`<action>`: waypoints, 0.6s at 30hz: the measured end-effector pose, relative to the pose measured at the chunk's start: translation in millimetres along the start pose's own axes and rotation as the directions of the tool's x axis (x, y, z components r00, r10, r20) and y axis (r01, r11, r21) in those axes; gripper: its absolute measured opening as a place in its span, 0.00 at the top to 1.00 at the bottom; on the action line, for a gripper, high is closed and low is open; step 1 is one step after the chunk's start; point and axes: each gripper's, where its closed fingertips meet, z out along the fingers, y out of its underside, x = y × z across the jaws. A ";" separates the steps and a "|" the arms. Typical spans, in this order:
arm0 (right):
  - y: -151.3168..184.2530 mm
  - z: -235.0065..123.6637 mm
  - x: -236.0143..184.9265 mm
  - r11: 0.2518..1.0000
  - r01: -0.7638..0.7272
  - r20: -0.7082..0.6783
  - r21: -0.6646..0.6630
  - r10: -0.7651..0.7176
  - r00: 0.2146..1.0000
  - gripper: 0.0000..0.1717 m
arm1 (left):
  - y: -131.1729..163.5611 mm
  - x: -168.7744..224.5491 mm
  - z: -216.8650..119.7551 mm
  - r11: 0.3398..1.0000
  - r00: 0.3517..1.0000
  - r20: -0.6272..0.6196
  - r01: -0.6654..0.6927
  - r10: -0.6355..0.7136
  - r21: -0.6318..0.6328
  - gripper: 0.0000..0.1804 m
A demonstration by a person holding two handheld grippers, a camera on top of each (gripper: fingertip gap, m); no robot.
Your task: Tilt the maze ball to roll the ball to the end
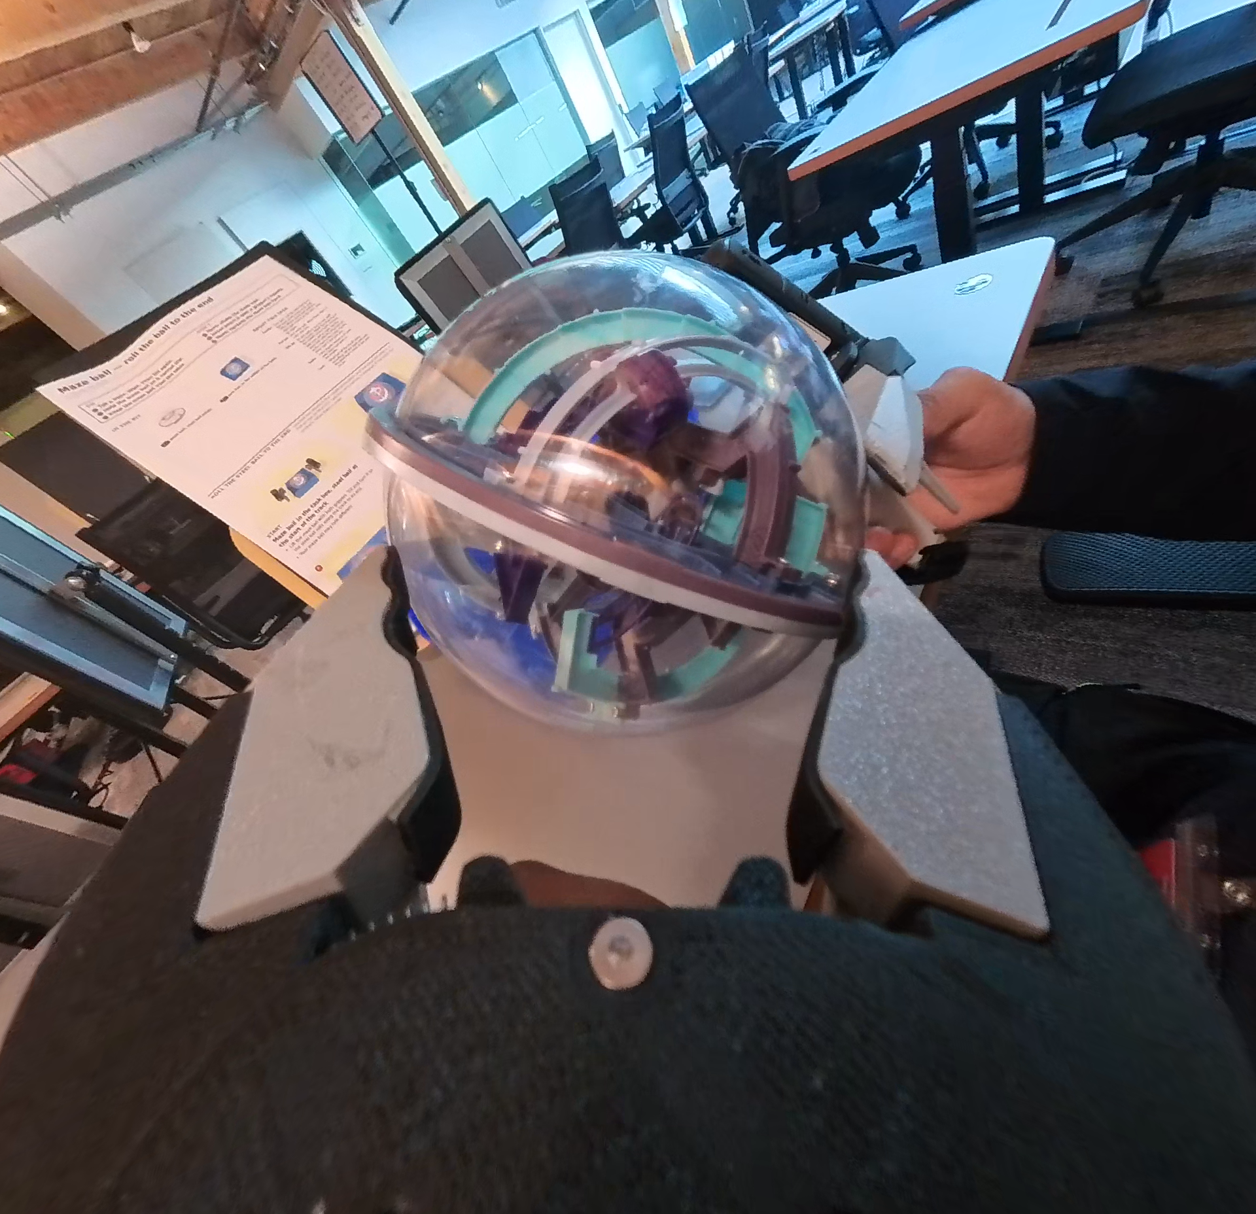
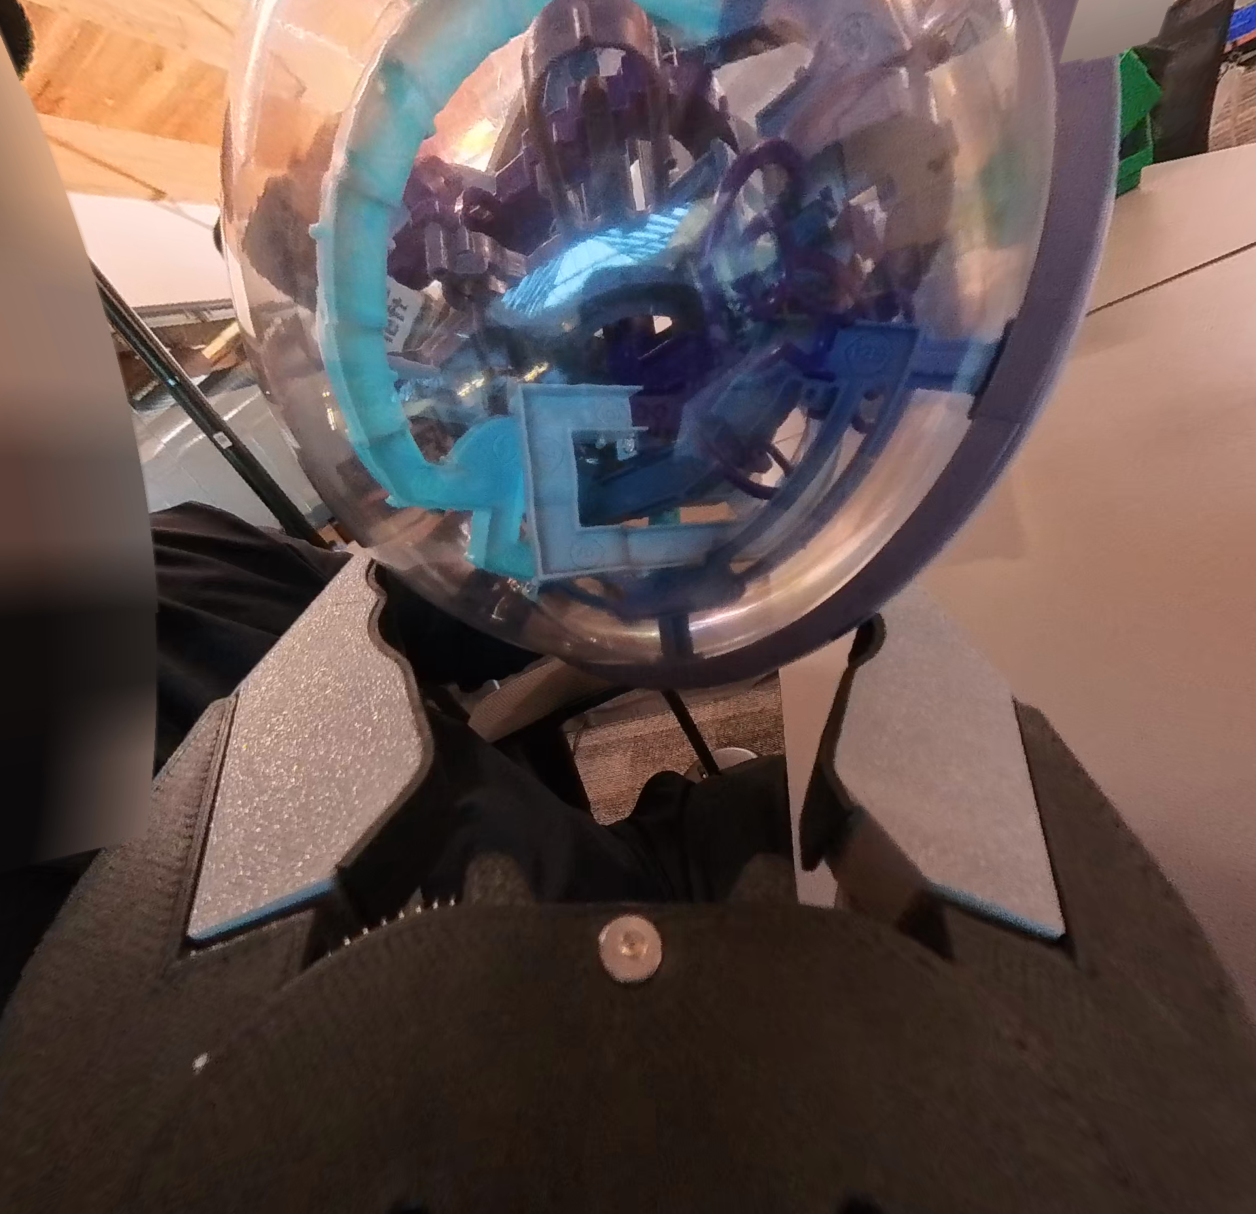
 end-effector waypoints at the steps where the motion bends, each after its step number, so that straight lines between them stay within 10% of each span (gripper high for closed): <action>1: -0.2 0.2 0.5 1.000 -0.008 0.002 0.000 0.008 1.000 0.24 | 0.4 -0.7 0.4 1.000 1.000 -0.002 0.004 -0.004 -0.001 0.31; 18: -18.2 1.6 0.1 0.997 -0.081 0.016 0.011 0.081 0.997 0.22 | -12.5 -14.1 5.3 1.000 1.000 -0.003 -0.002 0.002 -0.010 0.32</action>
